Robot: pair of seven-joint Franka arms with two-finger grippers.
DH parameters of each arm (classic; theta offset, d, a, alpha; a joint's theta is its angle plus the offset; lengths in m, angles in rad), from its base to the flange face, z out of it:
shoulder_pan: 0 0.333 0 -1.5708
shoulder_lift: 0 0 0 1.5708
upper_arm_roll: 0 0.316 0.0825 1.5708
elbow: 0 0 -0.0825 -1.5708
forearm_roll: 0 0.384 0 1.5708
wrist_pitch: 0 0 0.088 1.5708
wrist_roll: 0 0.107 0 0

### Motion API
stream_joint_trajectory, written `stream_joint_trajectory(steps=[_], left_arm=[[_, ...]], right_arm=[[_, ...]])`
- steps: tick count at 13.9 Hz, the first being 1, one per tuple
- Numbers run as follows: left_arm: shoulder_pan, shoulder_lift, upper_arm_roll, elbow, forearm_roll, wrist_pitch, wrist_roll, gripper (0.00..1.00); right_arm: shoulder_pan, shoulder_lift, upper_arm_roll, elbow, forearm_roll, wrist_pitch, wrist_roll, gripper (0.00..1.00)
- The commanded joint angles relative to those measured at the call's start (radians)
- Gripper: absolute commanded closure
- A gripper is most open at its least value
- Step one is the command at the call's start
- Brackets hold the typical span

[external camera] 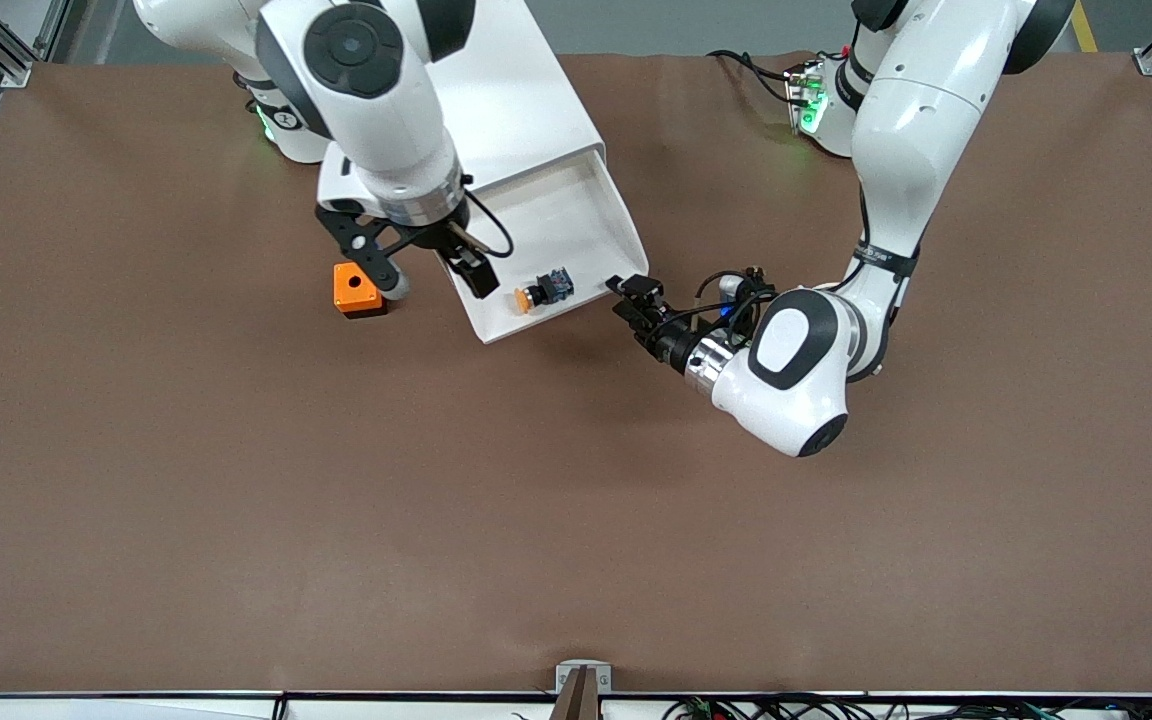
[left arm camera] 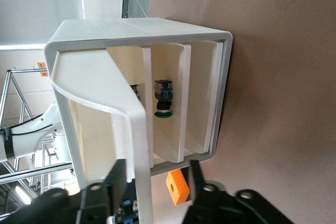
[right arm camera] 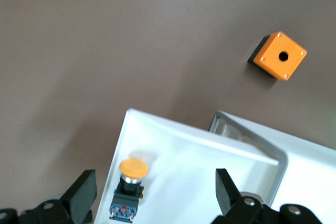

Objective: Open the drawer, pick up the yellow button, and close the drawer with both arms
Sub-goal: 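Pull the drawer open with the left gripper while the right gripper reaches in, then grasp the yellow button with the right gripper while the left gripper withdraws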

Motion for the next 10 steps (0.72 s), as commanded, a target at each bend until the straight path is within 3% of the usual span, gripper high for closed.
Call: stream_joint_trajectory(steps=[1,4,6,8,10], left_arm=[[0.014,0.005,0.003,0.019,0.009,-0.007,0.053,0.00],[0.023,0.005,0.066,0.048,0.021,0.009,0.160,0.00],[0.023,0.004,0.120,0.049,0.027,0.012,0.359,0.00],[0.026,0.002,0.141,0.048,0.110,0.012,0.592,0.00],[0.025,0.001,0.141,0.045,0.253,0.010,0.662,0.00]], right_arm=[[0.049,0.059,-0.010,0.039,0.020,0.055,0.042,0.00],[0.068,0.110,-0.010,0.039,0.018,0.105,0.070,0.00],[0.072,0.136,-0.010,0.040,0.017,0.120,0.070,0.00],[0.072,0.157,-0.010,0.040,0.017,0.129,0.072,0.00],[0.084,0.174,-0.010,0.040,0.017,0.129,0.072,0.00]])
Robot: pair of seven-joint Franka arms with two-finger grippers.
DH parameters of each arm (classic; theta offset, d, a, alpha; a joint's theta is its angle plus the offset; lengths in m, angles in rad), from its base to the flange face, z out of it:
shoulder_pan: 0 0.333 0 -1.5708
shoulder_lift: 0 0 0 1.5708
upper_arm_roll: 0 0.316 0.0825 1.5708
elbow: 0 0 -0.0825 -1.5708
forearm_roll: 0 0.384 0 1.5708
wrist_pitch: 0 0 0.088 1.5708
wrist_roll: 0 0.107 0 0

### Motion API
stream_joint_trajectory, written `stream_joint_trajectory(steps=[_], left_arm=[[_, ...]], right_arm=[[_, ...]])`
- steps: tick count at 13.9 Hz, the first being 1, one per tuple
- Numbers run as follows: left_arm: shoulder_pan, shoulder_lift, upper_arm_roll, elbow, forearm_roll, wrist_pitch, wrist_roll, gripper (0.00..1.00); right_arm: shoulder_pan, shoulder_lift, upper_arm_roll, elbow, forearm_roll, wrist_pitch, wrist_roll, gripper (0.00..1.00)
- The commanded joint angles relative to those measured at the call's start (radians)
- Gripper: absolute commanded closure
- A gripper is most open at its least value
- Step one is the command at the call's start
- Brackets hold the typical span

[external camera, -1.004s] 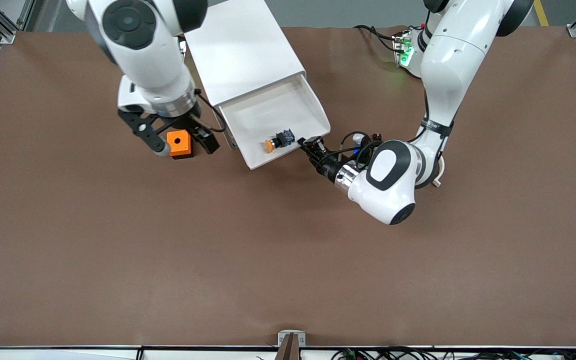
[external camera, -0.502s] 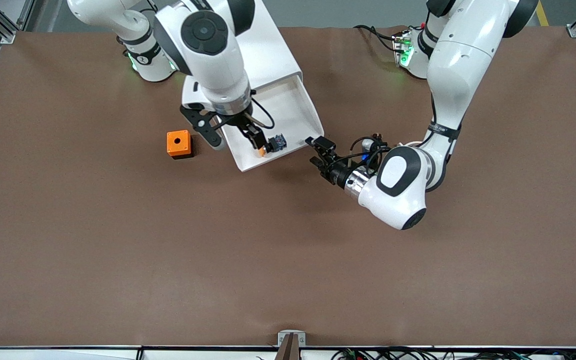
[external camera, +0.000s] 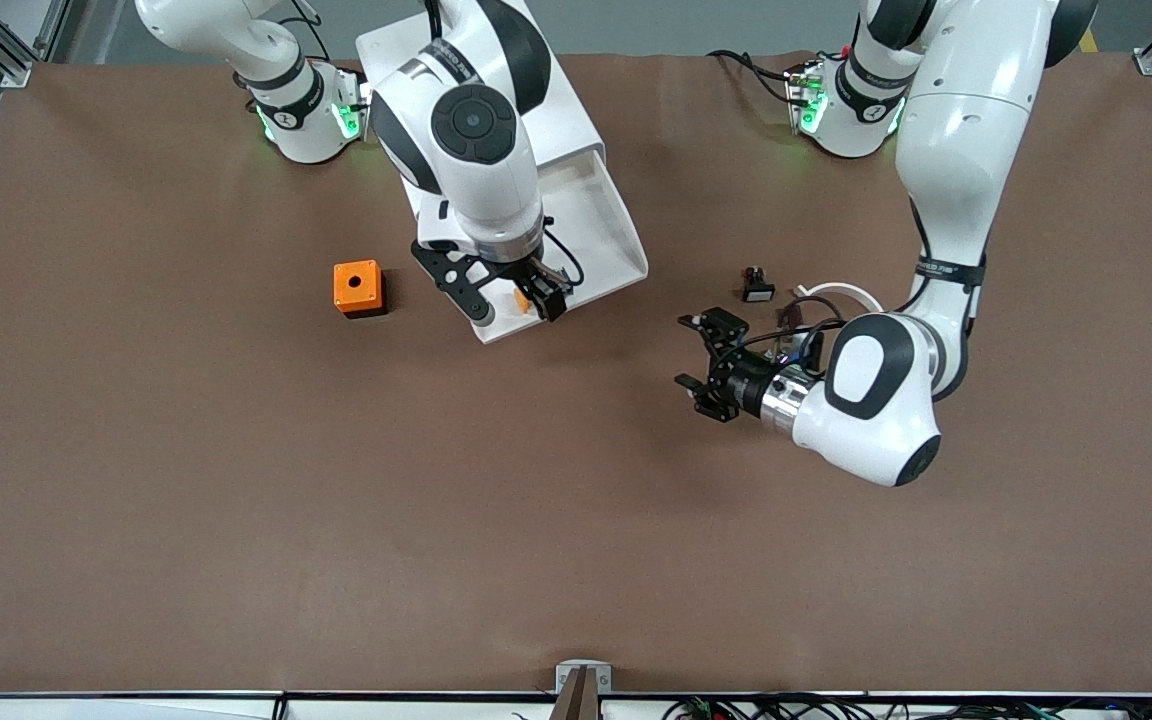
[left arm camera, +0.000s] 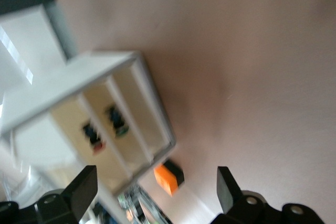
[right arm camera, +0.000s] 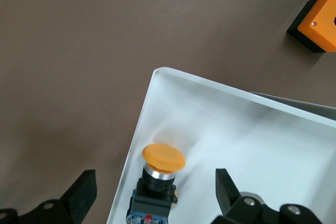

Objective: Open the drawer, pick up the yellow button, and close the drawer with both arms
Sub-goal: 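Grasp the yellow button with the right gripper while the left gripper withdraws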

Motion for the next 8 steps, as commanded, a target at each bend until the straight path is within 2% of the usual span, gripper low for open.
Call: stream_joint_trajectory(steps=[1,2,5,8], left_arm=[[-0.019,0.001,0.002,0.011,0.191,0.001,0.082,0.00],[-0.019,-0.004,0.001,0.014,0.239,0.021,0.102,0.00],[-0.023,-0.013,0.005,0.019,0.256,0.033,0.174,0.00],[-0.026,-0.039,-0.008,0.028,0.323,0.033,0.320,0.00]], right_arm=[[0.020,0.026,-0.008,0.029,0.010,-0.007,0.021,0.00],[0.020,0.030,-0.008,0.029,0.013,-0.007,0.035,0.00],[0.028,0.041,-0.008,0.029,0.014,-0.007,0.060,0.00],[0.032,0.044,-0.008,0.030,0.014,-0.007,0.058,0.02]])
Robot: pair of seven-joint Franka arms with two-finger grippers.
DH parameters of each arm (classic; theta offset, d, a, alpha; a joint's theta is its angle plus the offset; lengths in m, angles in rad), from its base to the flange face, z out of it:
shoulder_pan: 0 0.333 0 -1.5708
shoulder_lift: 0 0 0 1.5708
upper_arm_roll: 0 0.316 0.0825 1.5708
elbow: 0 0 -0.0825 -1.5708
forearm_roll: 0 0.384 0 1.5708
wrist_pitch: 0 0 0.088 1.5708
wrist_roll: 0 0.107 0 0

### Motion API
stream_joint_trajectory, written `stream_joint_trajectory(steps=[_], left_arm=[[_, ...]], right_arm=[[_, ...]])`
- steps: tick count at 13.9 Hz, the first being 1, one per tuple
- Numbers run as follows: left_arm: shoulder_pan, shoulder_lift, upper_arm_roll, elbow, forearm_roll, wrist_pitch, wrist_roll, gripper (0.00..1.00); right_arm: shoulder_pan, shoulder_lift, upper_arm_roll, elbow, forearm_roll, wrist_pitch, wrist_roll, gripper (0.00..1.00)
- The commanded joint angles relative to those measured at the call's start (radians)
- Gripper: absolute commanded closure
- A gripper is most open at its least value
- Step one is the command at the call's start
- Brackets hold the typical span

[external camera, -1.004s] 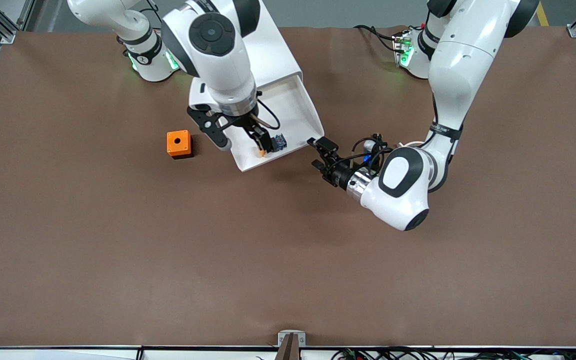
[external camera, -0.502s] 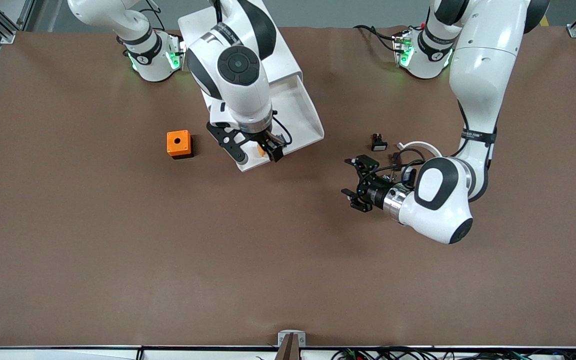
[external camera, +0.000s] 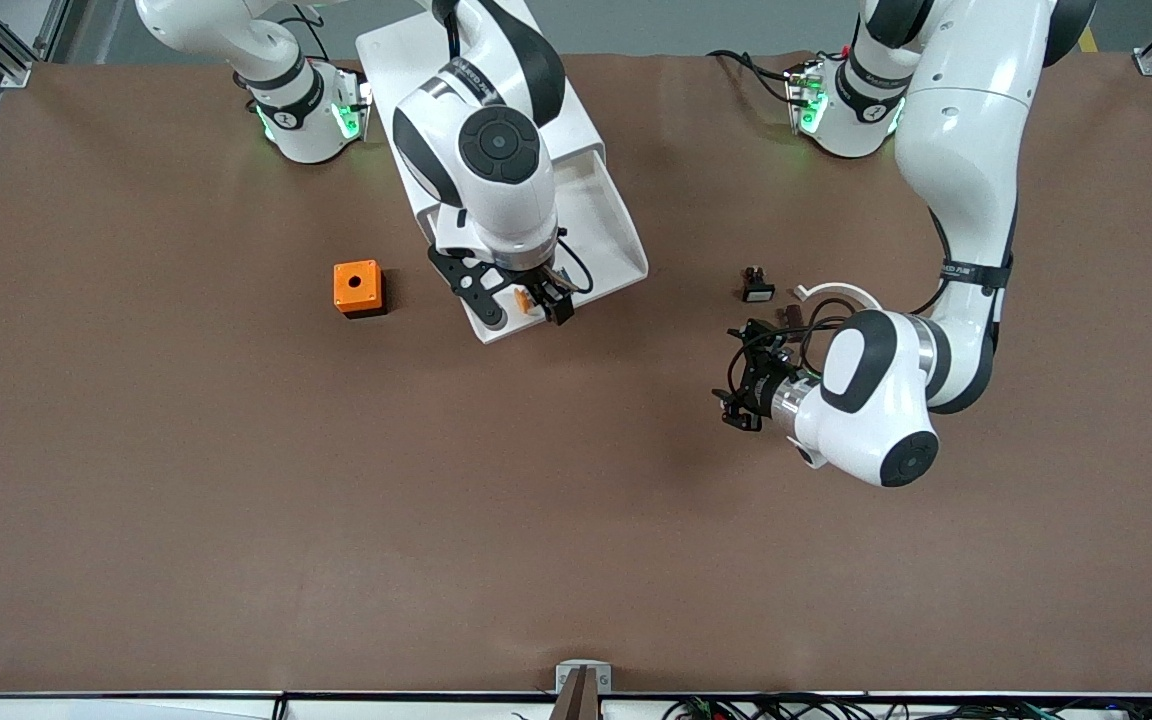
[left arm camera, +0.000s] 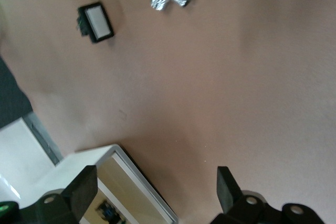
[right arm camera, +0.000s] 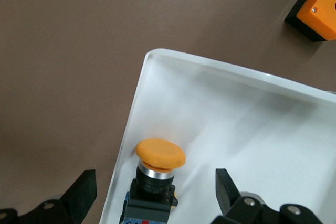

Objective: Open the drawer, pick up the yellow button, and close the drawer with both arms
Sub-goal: 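Grasp the yellow button with the right gripper while the left gripper withdraws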

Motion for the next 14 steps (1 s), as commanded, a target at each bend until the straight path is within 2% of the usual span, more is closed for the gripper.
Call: stream_joint_trajectory(steps=[1,5,7,10,14], left_arm=[[-0.012,-0.046,-0.003,-0.003,0.071,0.001,0.116,0.00],[0.003,-0.098,-0.002,-0.003,0.150,-0.004,0.121,0.00],[-0.001,-0.098,0.001,-0.004,0.159,-0.006,0.122,0.00],[0.005,-0.060,-0.002,-0.012,0.217,-0.002,0.215,0.00],[-0.018,-0.066,-0.002,-0.012,0.231,0.002,0.317,0.00]], right_arm=[[0.012,0.015,-0.008,0.027,0.012,-0.008,0.012,0.17],[0.012,0.016,-0.007,0.028,0.014,-0.008,0.008,0.62],[0.026,0.016,-0.007,0.035,0.014,-0.006,0.005,0.77],[0.030,0.016,-0.007,0.035,0.012,-0.005,0.003,0.83],[0.029,0.015,-0.008,0.067,0.014,-0.015,0.006,0.83]])
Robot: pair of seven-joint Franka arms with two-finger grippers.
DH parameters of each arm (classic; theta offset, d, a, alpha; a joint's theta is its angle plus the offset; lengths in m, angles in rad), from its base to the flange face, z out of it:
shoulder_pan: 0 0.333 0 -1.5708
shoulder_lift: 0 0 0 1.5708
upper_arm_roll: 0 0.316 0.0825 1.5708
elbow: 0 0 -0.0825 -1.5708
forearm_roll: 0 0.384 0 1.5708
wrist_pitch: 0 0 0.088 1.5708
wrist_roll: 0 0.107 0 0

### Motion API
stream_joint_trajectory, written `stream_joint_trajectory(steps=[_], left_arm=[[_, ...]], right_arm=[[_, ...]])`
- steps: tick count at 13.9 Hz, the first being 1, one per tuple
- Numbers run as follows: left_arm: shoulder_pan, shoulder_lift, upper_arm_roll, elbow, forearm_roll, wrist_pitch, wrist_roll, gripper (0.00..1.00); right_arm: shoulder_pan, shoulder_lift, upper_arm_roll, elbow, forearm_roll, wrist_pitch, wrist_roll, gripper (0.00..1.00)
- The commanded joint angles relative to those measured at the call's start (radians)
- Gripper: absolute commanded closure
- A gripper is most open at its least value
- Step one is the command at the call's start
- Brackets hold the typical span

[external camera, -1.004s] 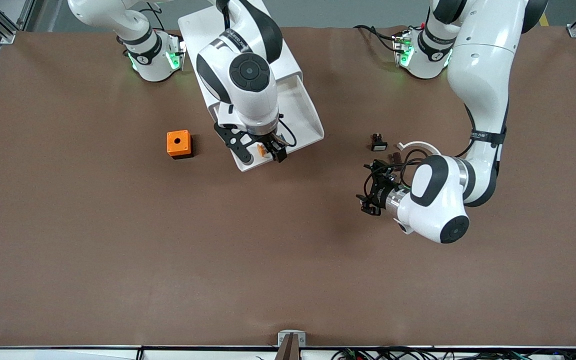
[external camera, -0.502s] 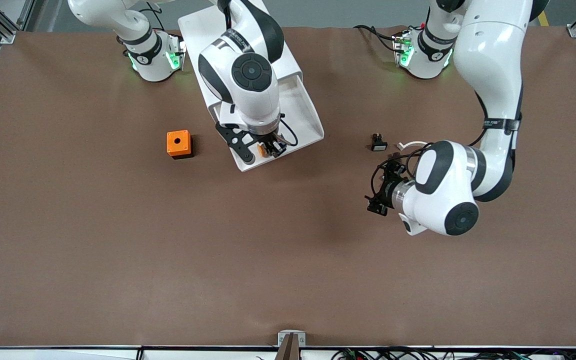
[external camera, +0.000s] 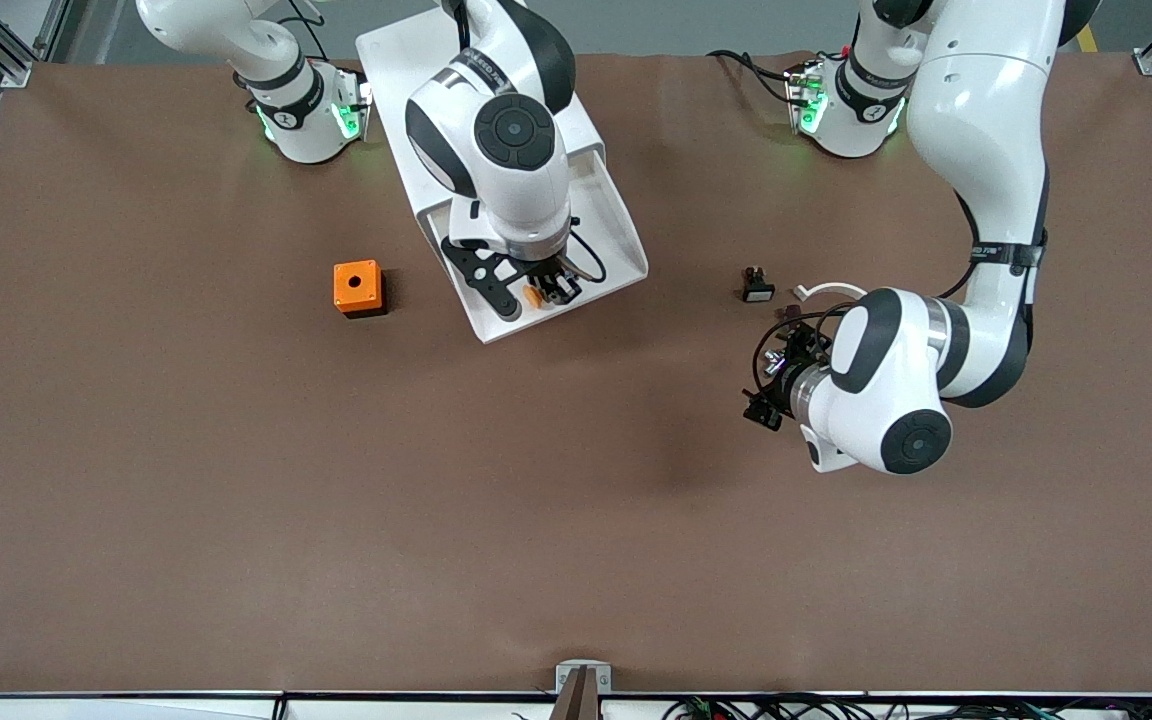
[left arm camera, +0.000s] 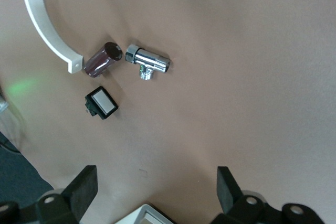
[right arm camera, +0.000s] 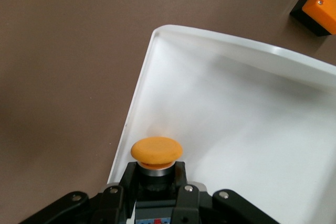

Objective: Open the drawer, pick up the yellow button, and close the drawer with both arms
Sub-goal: 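Grasp the yellow button with the right gripper while the left gripper withdraws, then lift the button out with the right gripper while the left gripper pushes the drawer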

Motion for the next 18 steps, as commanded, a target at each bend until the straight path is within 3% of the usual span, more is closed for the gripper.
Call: stream_joint_trajectory(steps=[1,4,8,12,16,18], left_arm=[[-0.021,-0.020,-0.002,0.002,0.040,0.002,0.054,0.00],[-0.085,-0.086,-0.005,-0.003,0.118,0.033,0.162,0.00],[-0.119,-0.190,-0.042,-0.021,0.163,0.065,0.298,0.00],[-0.121,-0.309,-0.065,-0.059,0.163,0.070,0.538,0.00],[-0.124,-0.332,-0.110,-0.076,0.202,0.117,0.542,0.00],[-0.140,-0.323,-0.142,-0.134,0.218,0.209,0.538,0.00]], right_arm=[[0.005,0.011,-0.008,0.066,0.014,-0.023,0.006,0.83],[-0.012,0.010,-0.011,0.162,0.009,-0.158,-0.012,0.83],[-0.119,-0.006,-0.014,0.259,0.011,-0.325,-0.214,0.83],[-0.309,-0.065,-0.017,0.270,0.011,-0.433,-0.652,0.83],[-0.524,-0.088,-0.017,0.253,-0.003,-0.465,-1.105,0.83],[-0.616,-0.087,-0.017,0.224,-0.037,-0.459,-1.305,0.83]])
